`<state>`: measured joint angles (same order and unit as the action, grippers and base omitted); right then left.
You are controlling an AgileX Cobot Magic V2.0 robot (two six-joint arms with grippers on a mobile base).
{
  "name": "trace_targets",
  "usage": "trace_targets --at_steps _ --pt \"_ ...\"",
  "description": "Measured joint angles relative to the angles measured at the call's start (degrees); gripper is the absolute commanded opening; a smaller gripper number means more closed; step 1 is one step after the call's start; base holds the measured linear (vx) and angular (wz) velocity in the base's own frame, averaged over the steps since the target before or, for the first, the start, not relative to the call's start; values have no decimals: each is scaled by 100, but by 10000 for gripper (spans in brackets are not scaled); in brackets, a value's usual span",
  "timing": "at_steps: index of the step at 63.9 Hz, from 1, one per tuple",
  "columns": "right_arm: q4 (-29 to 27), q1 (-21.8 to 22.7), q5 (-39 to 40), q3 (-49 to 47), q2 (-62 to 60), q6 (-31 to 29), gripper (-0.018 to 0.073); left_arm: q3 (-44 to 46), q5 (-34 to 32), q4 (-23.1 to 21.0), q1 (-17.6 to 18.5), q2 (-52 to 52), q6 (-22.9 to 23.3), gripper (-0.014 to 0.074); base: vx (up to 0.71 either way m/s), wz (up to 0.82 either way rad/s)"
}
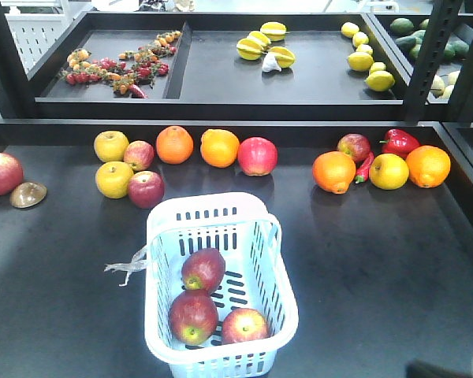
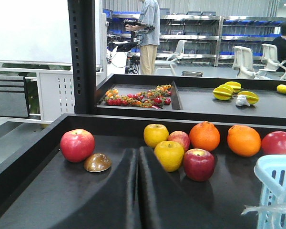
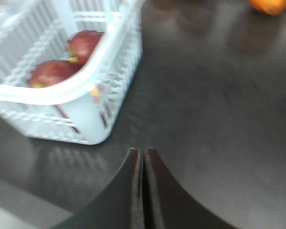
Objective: Pick three apples into basket with both arms
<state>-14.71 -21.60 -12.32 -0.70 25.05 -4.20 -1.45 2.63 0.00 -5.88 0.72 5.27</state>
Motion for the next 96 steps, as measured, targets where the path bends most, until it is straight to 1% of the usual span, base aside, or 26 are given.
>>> trace_targets --at_steps 2,6,13,18,26,30,35,44,52,96 --pt "27 122 30 87 -139 203 -5 0 0 0 0 0 0 -6 0 0" --pt "132 454 70 213 -501 420 -5 0 0 0 0 0 0 -6 0 0" --pt "612 917 143 232 -1160 462 -5 0 0 0 0 0 0 -6 0 0" --pt "938 1325 194 232 -1754 489 -5 0 0 0 0 0 0 -6 0 0" --pt "1075 1865 253 232 -2468 515 -5 0 0 0 0 0 0 -6 0 0" --pt "1093 2133 365 232 -2544 535 -5 0 -4 0 0 0 0 -6 0 0" --pt "1119 2336 637 232 -2560 552 -5 0 -3 0 0 0 0 -6 0 0" --pt "1324 2392 1362 232 -2572 552 -5 0 -9 0 0 0 0 -6 0 0" --pt "1389 2392 1780 232 -2572 552 -5 0 -9 0 0 0 0 -6 0 0" --pt "1402 2392 1873 232 -2572 552 -5 0 -9 0 0 0 0 -6 0 0"
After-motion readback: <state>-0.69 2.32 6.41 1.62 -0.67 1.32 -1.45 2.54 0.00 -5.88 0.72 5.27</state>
